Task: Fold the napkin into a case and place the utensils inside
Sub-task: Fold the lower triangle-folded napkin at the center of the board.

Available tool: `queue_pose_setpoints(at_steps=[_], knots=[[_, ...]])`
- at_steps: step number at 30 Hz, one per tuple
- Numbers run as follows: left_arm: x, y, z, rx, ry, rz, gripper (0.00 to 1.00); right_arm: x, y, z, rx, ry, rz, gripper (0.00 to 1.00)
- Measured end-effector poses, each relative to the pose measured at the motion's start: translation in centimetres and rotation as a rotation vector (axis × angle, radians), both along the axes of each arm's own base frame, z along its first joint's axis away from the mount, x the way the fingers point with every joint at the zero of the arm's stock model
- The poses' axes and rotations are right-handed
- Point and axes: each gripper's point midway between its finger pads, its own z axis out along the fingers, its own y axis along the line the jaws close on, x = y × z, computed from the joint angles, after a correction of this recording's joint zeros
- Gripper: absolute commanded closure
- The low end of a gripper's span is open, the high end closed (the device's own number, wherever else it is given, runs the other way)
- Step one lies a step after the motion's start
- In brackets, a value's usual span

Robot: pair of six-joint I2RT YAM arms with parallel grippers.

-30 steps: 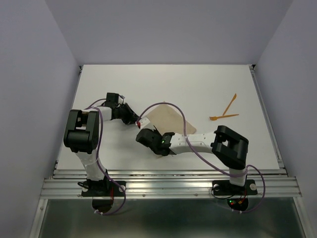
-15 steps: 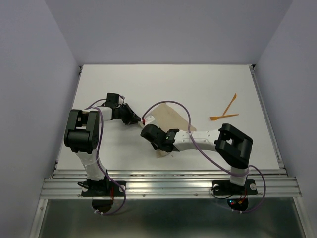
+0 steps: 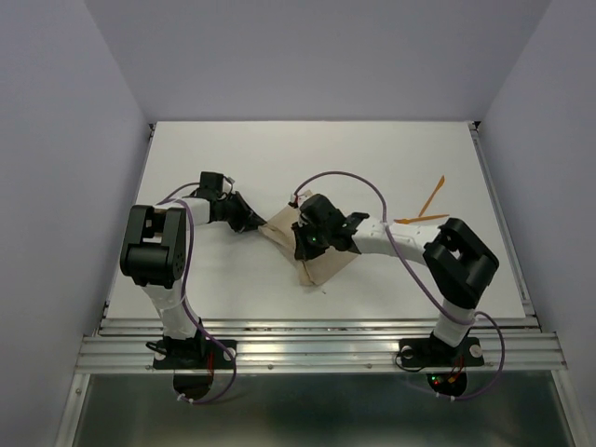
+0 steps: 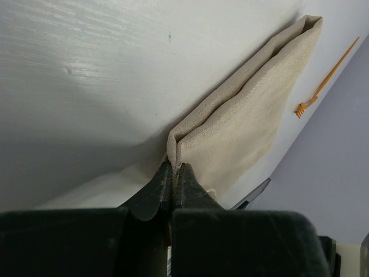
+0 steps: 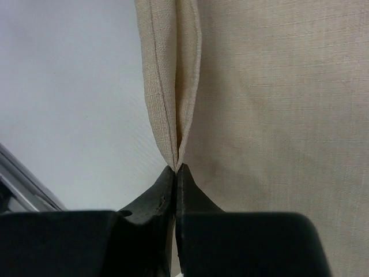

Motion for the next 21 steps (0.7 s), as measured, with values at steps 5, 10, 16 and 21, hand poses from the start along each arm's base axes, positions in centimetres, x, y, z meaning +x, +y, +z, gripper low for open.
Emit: queue_pose_setpoints(at_steps=[5,10,16,21], knots=[[0.5,0.0,0.5,0.007,-0.012,-0.006,1.0,0.1,-0.1,0.8,0.151,0.172,0.084,0.99],[0.5,0.1,0.7,0.014,-0.004,-0.011,1.0,-0.9,0.6,0.4,0.254,0.324,0.199,0.96],[-0.3,-0.1,0.5,0.02,0.031,-0.023,1.0,-2.3,1.0,-0.3,0.318,0.424,0.3,0.95],[-0.5,0.0,0.5,0.027,0.04,-0.031,1.0,-2.1,0.4,-0.7,0.345,0.465,0.311,0.95]])
